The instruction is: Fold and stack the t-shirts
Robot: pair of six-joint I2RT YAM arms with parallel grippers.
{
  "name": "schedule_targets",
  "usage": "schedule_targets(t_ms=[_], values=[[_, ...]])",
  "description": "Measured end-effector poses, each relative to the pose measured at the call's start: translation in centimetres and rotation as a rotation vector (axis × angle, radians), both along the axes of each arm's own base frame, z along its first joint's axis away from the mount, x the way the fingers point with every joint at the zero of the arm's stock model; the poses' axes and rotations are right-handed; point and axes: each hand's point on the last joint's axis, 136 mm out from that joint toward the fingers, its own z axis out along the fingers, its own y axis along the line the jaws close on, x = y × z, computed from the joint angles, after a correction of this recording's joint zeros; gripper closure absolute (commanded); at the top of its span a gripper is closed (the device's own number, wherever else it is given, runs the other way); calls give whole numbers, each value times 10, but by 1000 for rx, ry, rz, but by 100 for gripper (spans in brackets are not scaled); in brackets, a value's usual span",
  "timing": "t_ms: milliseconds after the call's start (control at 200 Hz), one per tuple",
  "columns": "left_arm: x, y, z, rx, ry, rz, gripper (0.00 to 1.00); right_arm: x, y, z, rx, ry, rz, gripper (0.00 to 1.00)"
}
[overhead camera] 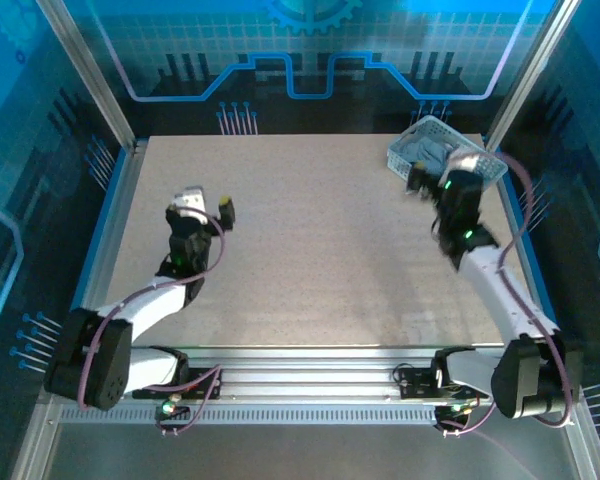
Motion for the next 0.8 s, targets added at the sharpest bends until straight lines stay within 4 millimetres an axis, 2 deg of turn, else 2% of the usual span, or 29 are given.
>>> schedule_targets(t_ms=[5,40,80,140,180,245,310,405,490,560,645,800], values=[[1,0,3,-11,-4,3,1,1,-2,10,11,-14,-7,5],[5,3,27,-88,-28,32,1,3,-14,42,68,-53,-38,8],[12,7,59,-197,-73,54,1,4,-31,69,121,-78,-76,11],[22,13,97,-343,-119,53,1,6,-53,84,187,-73,-134,15],[31,16,112,-414,-119,46,1,11,-61,82,217,-45,-146,19],[50,10,123,-488,-76,23,1,25,-67,59,279,57,-142,22],[69,-17,118,-525,12,-46,1,46,-70,22,338,190,-134,22],[79,-73,86,-546,176,-178,2,72,-68,-47,403,385,-117,22],[71,-119,50,-557,324,-282,7,80,-62,-107,449,540,-106,22],[61,-151,28,-561,421,-357,11,83,-59,-140,473,619,-98,22],[48,-179,17,-565,489,-433,14,95,-60,-159,486,654,-90,23],[34,-208,17,-588,526,-517,18,130,-72,-169,495,626,-90,25]])
